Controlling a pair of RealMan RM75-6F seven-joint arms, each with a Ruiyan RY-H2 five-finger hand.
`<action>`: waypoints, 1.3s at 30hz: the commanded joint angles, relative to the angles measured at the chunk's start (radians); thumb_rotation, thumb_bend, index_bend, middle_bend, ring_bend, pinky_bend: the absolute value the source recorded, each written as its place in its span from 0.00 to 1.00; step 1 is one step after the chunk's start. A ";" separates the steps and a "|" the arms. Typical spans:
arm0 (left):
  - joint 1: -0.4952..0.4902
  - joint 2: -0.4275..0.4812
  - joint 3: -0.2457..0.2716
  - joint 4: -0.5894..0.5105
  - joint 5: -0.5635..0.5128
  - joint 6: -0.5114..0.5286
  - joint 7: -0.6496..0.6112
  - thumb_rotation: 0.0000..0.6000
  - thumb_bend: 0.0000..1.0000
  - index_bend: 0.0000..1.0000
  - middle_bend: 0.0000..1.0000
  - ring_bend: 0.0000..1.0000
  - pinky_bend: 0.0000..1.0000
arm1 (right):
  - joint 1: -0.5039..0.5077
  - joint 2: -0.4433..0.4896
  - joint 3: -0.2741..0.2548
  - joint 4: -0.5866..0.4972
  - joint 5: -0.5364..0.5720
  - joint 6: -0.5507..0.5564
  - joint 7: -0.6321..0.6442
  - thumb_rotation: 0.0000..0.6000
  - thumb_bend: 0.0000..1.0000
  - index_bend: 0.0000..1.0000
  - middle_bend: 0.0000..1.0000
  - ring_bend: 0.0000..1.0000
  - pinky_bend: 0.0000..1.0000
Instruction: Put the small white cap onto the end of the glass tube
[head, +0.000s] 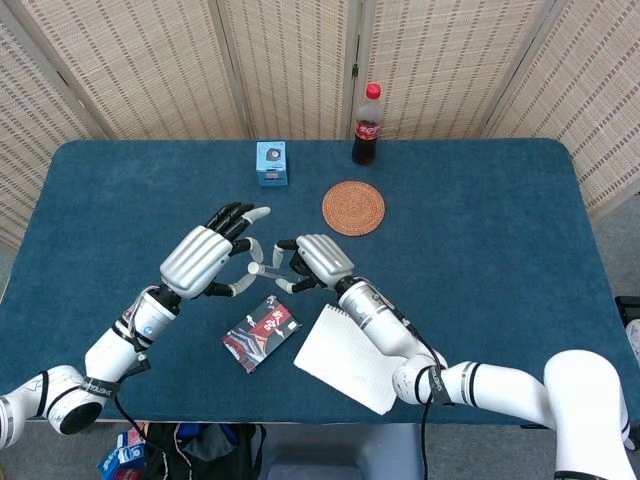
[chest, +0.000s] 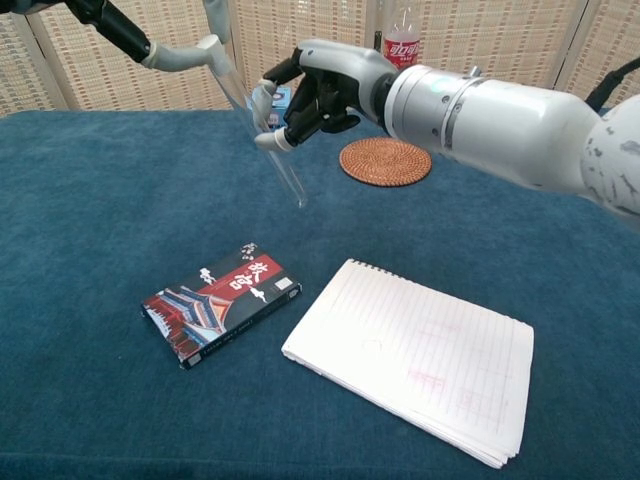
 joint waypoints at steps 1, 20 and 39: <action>-0.001 -0.001 0.000 0.001 0.000 -0.001 0.000 1.00 0.42 0.52 0.05 0.00 0.00 | 0.000 -0.001 0.000 0.000 0.000 0.001 0.000 1.00 0.71 0.88 1.00 1.00 1.00; 0.020 0.042 0.016 -0.006 -0.056 -0.034 -0.009 1.00 0.36 0.00 0.03 0.00 0.00 | -0.001 0.111 -0.032 -0.049 0.065 -0.041 -0.126 1.00 0.71 0.88 1.00 1.00 1.00; 0.136 0.053 0.102 0.090 -0.055 0.023 0.003 1.00 0.36 0.00 0.01 0.00 0.00 | 0.122 0.216 -0.264 -0.011 0.542 -0.084 -0.563 1.00 0.70 0.88 1.00 1.00 1.00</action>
